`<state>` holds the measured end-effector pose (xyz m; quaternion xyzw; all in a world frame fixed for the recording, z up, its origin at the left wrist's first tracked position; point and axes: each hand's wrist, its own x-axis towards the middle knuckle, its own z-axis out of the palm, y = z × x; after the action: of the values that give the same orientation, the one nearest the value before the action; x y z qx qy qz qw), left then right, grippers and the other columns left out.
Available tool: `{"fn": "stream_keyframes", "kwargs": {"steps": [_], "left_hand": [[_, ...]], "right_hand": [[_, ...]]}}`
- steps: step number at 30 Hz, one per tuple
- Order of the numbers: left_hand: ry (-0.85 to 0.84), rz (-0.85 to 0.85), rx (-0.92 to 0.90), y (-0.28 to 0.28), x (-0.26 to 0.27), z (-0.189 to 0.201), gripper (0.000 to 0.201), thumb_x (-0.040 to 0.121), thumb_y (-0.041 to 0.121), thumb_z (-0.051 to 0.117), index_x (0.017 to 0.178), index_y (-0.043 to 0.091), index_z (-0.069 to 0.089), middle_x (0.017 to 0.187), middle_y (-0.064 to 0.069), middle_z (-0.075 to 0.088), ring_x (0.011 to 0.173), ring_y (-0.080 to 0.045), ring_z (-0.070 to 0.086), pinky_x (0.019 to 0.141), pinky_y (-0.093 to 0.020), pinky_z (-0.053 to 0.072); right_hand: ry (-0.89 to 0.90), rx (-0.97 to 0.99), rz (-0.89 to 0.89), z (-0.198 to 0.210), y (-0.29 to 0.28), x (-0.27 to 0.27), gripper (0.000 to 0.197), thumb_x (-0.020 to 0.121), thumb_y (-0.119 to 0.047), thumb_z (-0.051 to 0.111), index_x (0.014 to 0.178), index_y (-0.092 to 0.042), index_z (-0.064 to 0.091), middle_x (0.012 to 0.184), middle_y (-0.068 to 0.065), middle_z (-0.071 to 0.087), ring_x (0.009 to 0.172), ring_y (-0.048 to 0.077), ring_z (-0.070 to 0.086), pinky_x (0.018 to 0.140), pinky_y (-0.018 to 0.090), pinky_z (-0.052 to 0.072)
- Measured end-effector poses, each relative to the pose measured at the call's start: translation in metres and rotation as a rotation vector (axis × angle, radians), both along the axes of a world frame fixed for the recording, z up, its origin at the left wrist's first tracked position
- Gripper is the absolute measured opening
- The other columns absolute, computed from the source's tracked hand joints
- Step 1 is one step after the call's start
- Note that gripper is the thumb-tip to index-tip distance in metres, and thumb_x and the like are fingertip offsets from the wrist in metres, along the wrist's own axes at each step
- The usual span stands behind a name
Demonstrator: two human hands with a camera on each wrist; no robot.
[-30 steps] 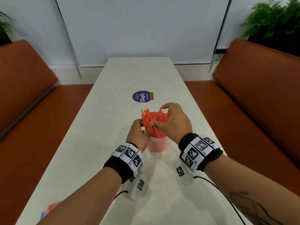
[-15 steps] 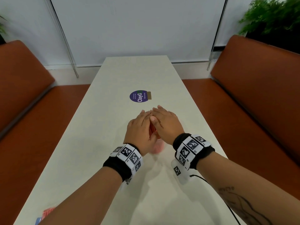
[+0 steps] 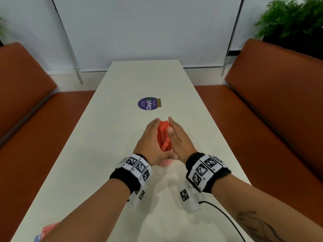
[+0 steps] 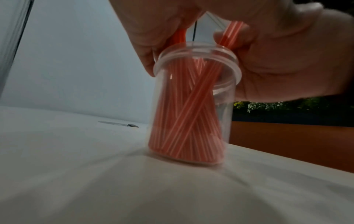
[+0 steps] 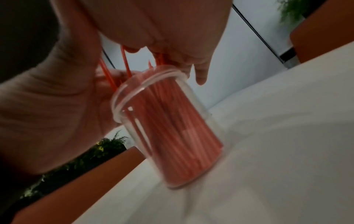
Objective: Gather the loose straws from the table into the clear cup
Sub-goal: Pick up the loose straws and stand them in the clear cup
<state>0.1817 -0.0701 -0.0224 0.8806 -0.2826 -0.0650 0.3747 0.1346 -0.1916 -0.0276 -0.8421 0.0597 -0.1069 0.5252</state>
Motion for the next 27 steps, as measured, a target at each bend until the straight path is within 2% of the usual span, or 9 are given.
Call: {"fn": "stream_keyframes", "kwargs": {"steps": [3, 7, 11, 15, 18, 20, 23, 25, 27], "left_hand": [[-0.002, 0.002, 0.007, 0.002, 0.003, -0.002, 0.107, 0.066, 0.038, 0.078, 0.148, 0.016, 0.013, 0.157, 0.002, 0.015, 0.143, -0.013, 0.019, 0.111, -0.026, 0.021], [-0.145, 0.131, -0.136, 0.007, 0.009, -0.001, 0.049, 0.087, 0.014, 0.058, 0.134, 0.013, 0.044, 0.139, -0.002, 0.046, 0.13, -0.017, 0.044, 0.101, -0.015, 0.029], [-0.095, 0.141, -0.19, 0.006, 0.013, 0.002, 0.068, 0.083, 0.019, 0.066, 0.142, 0.016, 0.033, 0.145, -0.002, 0.038, 0.132, -0.016, 0.039, 0.107, -0.027, 0.032], [-0.304, 0.036, -0.022, 0.007, 0.013, -0.007, 0.05, 0.094, 0.032, 0.044, 0.141, 0.014, 0.038, 0.147, -0.002, 0.04, 0.134, -0.018, 0.039, 0.11, -0.027, 0.031], [-0.341, -0.017, 0.041, 0.014, 0.016, -0.008, 0.062, 0.09, 0.05, 0.025, 0.138, 0.015, 0.043, 0.143, -0.003, 0.047, 0.131, -0.018, 0.045, 0.107, -0.022, 0.03], [-0.299, -0.014, 0.0, 0.018, 0.017, -0.006, 0.062, 0.091, 0.048, 0.021, 0.139, 0.015, 0.041, 0.144, -0.003, 0.046, 0.132, -0.017, 0.043, 0.107, -0.023, 0.029], [-0.196, 0.125, -0.161, 0.021, 0.015, -0.002, 0.046, 0.098, 0.026, 0.033, 0.143, 0.015, 0.033, 0.148, -0.003, 0.04, 0.136, -0.017, 0.038, 0.111, -0.027, 0.028], [-0.238, 0.151, -0.113, 0.023, 0.012, -0.002, 0.044, 0.098, 0.024, 0.035, 0.141, 0.013, 0.037, 0.148, -0.004, 0.04, 0.137, -0.017, 0.037, 0.11, -0.024, 0.025], [-0.296, 0.066, -0.01, 0.025, 0.01, -0.004, 0.048, 0.096, 0.031, 0.032, 0.138, 0.01, 0.043, 0.143, -0.007, 0.046, 0.132, -0.021, 0.045, 0.107, -0.024, 0.028]], "right_hand": [[-0.002, -0.034, 0.003, 0.002, 0.001, 0.005, 0.054, 0.098, -0.04, 0.025, 0.146, -0.017, 0.024, 0.154, 0.003, 0.028, 0.142, 0.014, 0.025, 0.111, 0.021, 0.018], [0.042, -0.122, 0.051, 0.009, -0.012, 0.005, 0.047, 0.1, -0.036, 0.024, 0.143, -0.019, 0.034, 0.152, 0.006, 0.033, 0.144, 0.016, 0.023, 0.115, 0.03, 0.016], [-0.06, -0.192, 0.042, 0.015, -0.015, 0.005, 0.046, 0.101, -0.027, 0.029, 0.145, -0.014, 0.027, 0.156, 0.004, 0.023, 0.145, 0.014, 0.017, 0.114, 0.022, 0.011], [-0.057, -0.475, 0.165, 0.007, -0.007, 0.005, 0.048, 0.101, -0.024, 0.031, 0.146, -0.011, 0.023, 0.156, 0.006, 0.024, 0.146, 0.015, 0.013, 0.114, 0.02, 0.008], [-0.088, -0.63, 0.16, 0.003, -0.007, 0.007, 0.046, 0.1, -0.019, 0.033, 0.145, -0.01, 0.028, 0.152, 0.008, 0.032, 0.143, 0.019, 0.025, 0.114, 0.022, 0.014], [-0.071, -0.611, 0.135, 0.011, -0.008, 0.007, 0.045, 0.1, -0.02, 0.034, 0.144, -0.013, 0.03, 0.151, 0.006, 0.035, 0.141, 0.018, 0.03, 0.112, 0.022, 0.019], [-0.074, -0.497, 0.056, 0.021, -0.01, 0.007, 0.047, 0.1, -0.022, 0.032, 0.146, -0.014, 0.024, 0.153, 0.003, 0.03, 0.142, 0.016, 0.026, 0.109, 0.019, 0.016], [-0.083, -0.514, 0.054, 0.021, -0.009, 0.005, 0.049, 0.1, -0.023, 0.031, 0.147, -0.013, 0.021, 0.155, 0.004, 0.026, 0.144, 0.016, 0.022, 0.11, 0.019, 0.012], [-0.05, -0.603, 0.132, 0.014, -0.006, 0.004, 0.048, 0.1, -0.023, 0.032, 0.146, -0.013, 0.024, 0.154, 0.005, 0.028, 0.144, 0.018, 0.023, 0.113, 0.023, 0.013]]}}
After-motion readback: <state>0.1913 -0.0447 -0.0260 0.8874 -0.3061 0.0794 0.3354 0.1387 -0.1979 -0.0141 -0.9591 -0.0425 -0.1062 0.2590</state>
